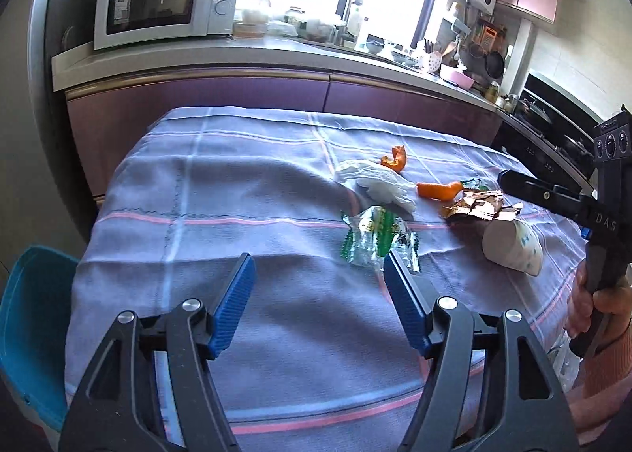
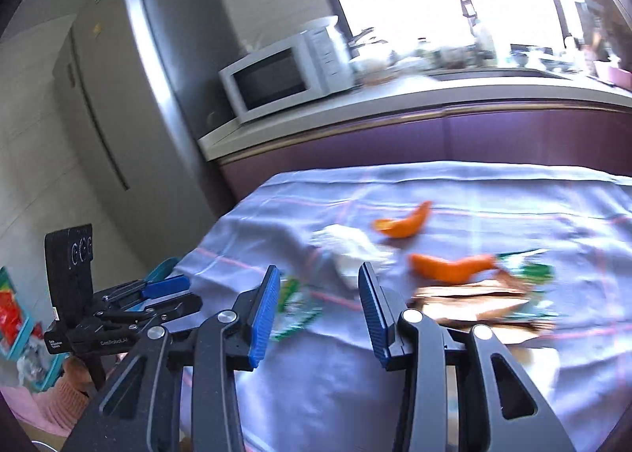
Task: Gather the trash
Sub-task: 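Grasp a clear green wrapper with the left tool while the right tool grasps a gold wrapper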
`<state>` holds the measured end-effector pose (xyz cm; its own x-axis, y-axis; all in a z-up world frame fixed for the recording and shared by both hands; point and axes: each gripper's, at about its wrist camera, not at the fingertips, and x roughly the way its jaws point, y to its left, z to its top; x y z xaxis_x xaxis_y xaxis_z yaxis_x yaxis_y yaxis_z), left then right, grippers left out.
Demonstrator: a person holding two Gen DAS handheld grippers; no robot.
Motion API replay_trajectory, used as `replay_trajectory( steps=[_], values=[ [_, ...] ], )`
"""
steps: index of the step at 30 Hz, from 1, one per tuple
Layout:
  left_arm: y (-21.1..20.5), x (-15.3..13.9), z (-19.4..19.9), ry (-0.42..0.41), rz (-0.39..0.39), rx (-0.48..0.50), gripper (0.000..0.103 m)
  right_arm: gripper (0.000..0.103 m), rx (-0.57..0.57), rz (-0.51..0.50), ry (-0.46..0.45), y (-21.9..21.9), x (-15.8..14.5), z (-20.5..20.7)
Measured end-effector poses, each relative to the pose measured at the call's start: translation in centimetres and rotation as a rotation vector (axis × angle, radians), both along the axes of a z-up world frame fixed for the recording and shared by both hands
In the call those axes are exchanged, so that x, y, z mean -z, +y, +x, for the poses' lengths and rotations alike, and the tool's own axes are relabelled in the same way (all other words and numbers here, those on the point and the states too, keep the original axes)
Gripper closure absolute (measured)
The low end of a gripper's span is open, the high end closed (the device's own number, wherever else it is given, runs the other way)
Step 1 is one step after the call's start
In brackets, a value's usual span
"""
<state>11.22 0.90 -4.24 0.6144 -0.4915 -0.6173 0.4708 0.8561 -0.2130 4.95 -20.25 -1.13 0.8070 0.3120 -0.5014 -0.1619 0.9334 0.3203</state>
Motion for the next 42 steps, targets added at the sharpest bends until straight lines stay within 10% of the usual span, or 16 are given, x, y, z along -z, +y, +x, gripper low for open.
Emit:
replay_trajectory(
  steps=[11,23,28,33,42],
  values=[
    [-3.7,1.3,3.2,0.079,0.01,0.036,0.035,0.057,0.255,0.089,0.073,-9.8,2.8,-1.7],
    [-5.5,2.5,4.7,0.145,0.028,0.045,0.038,0.056,0.199,0.209,0.129,-9.8,5.1,-1.0],
    [-6.1,3.1,4.8,0.174,0.035,0.058,0.053,0.086,0.181,0.273,0.136,-9.9,5.8,-0.6],
    [-6.5,3.4,5.0,0.193,0.041,0.065,0.078,0.091,0.175,0.279,0.113,-9.9,5.4,-0.9],
    [-5.7,2.5,4.1,0.161,0.017,0.063,0.089,0.1,0.098,0.258,0.045,-7.6,2.8,-1.7]
  ],
)
